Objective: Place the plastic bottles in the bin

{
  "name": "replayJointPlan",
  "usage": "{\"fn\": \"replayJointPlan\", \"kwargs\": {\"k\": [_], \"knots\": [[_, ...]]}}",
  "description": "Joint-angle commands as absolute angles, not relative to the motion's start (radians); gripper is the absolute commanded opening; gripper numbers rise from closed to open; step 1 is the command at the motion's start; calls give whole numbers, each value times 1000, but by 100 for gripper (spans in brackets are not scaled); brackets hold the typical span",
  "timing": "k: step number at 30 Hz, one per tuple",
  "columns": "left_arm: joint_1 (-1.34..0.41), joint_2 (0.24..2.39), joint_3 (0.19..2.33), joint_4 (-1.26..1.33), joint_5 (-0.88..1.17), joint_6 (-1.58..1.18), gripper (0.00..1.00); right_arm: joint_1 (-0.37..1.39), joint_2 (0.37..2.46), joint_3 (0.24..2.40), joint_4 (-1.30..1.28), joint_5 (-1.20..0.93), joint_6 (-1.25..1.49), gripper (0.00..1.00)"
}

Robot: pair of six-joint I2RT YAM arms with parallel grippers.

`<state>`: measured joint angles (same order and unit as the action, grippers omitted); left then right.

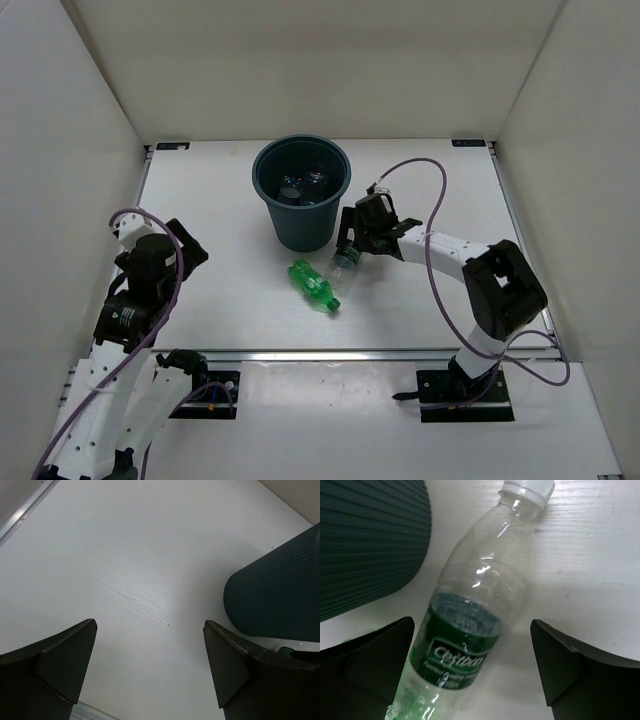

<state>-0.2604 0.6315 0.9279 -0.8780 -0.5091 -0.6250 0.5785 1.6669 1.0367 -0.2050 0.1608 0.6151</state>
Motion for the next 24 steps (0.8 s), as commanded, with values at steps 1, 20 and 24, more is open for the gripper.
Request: {"fn": "replayJointPlan", "kwargs": {"k": [1,20,24], "knots": [[-278,617,943,-917,-522,-637,98,577,1706,1039,-124,198,683,99],[-279,643,884,-805,-423,-624,99,466,1438,985,-134,316,551,29],[-281,670,844,-781,-373,-624,99,436,1306,1063,-10,288,343,25]]}}
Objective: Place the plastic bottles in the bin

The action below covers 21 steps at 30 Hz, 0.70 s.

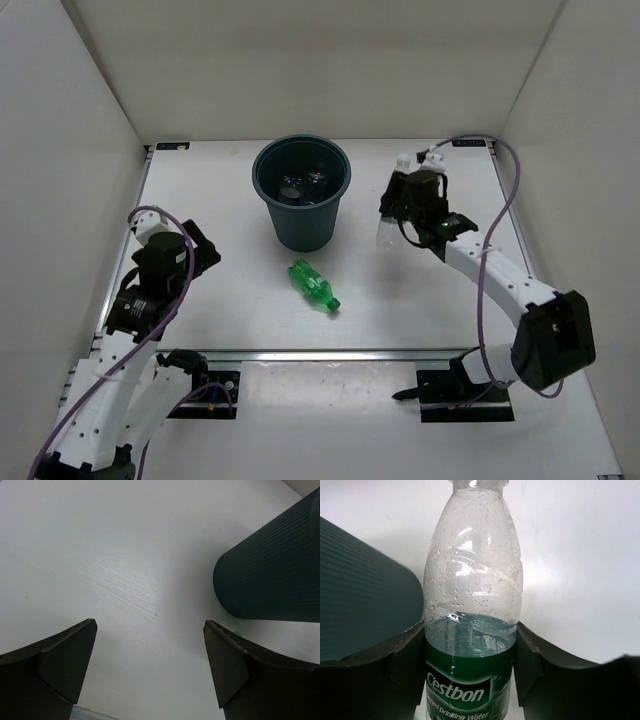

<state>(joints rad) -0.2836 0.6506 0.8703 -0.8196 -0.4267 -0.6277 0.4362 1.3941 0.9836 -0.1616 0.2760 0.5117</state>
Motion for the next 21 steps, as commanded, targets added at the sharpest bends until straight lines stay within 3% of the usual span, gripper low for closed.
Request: {"fn": "replayJointPlan", "kwargs": {"k": [1,6,13,17,20,21], "knots": [[-278,678,832,-770,-365,-624,99,434,1292,1104,-6,276,298,25],[-259,709,793,-738,-298,-621,99,511,1367,1323,129,171,147,20],[-253,709,756,-712,-259,-653,99,627,1696,1669,180,66,11,22],[-270,707,755,-738,-261,-678,98,658,1865,1864,94,71,-55,27],[-275,686,749,-752,-262,-695,99,650,1861,1800,118,29,-17,36],[-267,681,747,-756,-270,-696,99,655,1846,1781,147,19,-11,43]]}}
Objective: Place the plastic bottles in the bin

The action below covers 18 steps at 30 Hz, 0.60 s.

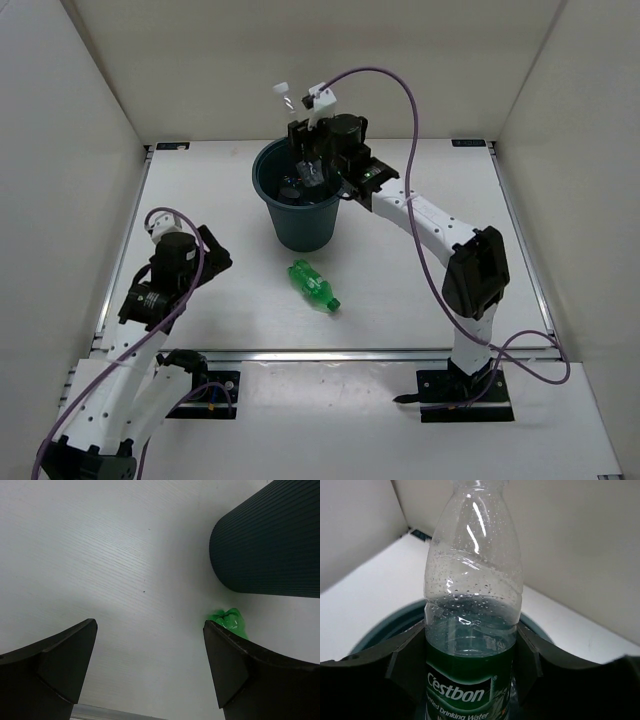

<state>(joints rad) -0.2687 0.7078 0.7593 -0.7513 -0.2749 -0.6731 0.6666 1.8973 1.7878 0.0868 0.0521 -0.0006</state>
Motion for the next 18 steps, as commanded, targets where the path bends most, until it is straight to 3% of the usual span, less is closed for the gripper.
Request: {"fn": "replayJointPlan", "kwargs": {"k": [1,2,3,5,11,18], "knots": [[-267,680,744,-758,-268,-701,98,657,1830,1743,173,11,-8,55],[-267,678,741,-765,-278,-704,99,658,1819,1724,179,15,-18,67],[-271,678,739,-764,-287,-706,99,670,1815,1727,176,12,-28,72],[-285,683,738,-765,-314,-738,99,673,1818,1776,143,11,-49,98],[-324,744,726,-724,-276,-773,99,676,1774,1804,91,-18,-78,100],[-451,813,675,-640,-215,-879,99,638,1461,1432,149,61,-22,100]]}}
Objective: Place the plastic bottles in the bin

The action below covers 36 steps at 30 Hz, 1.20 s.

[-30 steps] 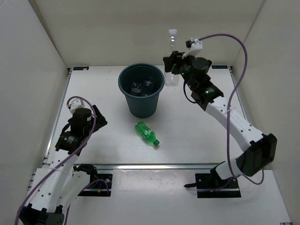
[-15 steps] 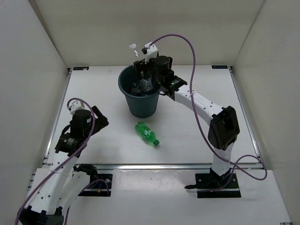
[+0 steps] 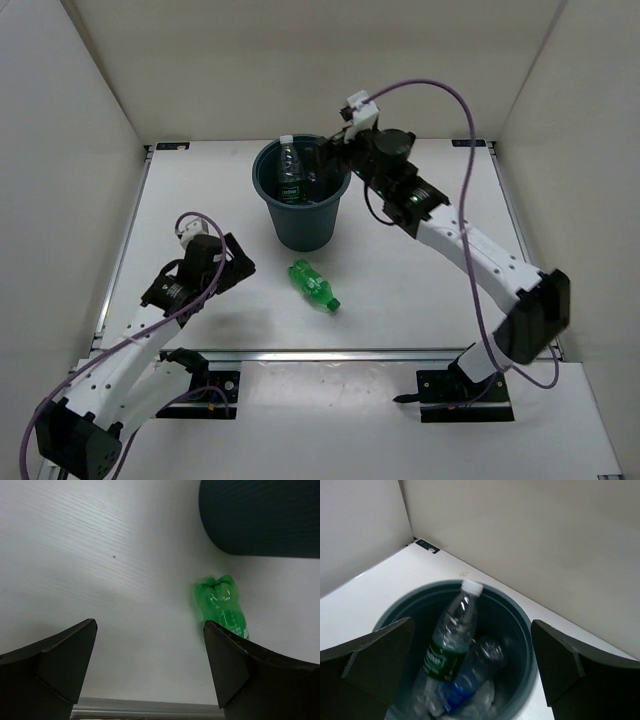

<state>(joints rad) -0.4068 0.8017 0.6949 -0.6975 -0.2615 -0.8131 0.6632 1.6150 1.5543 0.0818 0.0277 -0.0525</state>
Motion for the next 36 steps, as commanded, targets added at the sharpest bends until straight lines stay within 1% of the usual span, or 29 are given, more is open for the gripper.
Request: {"fn": "replayJointPlan", "kwargs": {"k": [1,3,4,5,8,10,12,13,14,15,17,19,23,25,27,30,32,34,36], "knots": [[-474,827,673,-634,-210,-903,99,614,1436,1369,141,72,-9,99],[-523,850,652,-609,-206,-937,99,595,1327,1283,104,103,-2,100],[-585,871,650,-597,-234,-995,99,597,1249,1206,57,182,-6,99],[-604,871,650,-597,-239,-1014,98,595,1249,1206,42,214,-6,100],[-676,909,615,-505,-235,-1109,99,578,1091,1053,-30,343,-6,100],[-716,952,604,-444,-238,-1153,99,539,1021,999,-96,363,82,99],[-762,1047,632,-434,-261,-1195,99,463,961,953,-185,336,133,100],[-782,1077,668,-442,-302,-1204,99,413,913,918,-205,309,152,99],[-807,1132,708,-448,-337,-1203,99,361,873,887,-237,276,158,100],[-827,1187,725,-456,-354,-1210,99,339,856,873,-274,269,164,99],[-836,1256,793,-446,-367,-1203,98,252,799,832,-339,246,164,99],[-851,1356,831,-442,-385,-1198,99,183,767,798,-403,235,153,99],[-874,1460,917,-436,-384,-1190,98,39,721,709,-477,207,123,99],[-881,1514,939,-442,-388,-1190,99,-46,703,666,-489,195,100,99],[-881,1536,945,-449,-376,-1184,99,-92,687,650,-488,193,91,99],[-877,1578,942,-451,-388,-1181,99,-89,658,621,-468,204,94,99],[-874,1612,963,-457,-394,-1163,98,-78,658,609,-459,190,109,100],[-873,1644,989,-460,-384,-1138,91,-84,664,603,-454,187,130,99],[-862,1680,1020,-472,-348,-1083,79,-89,658,592,-442,167,143,100]]}}
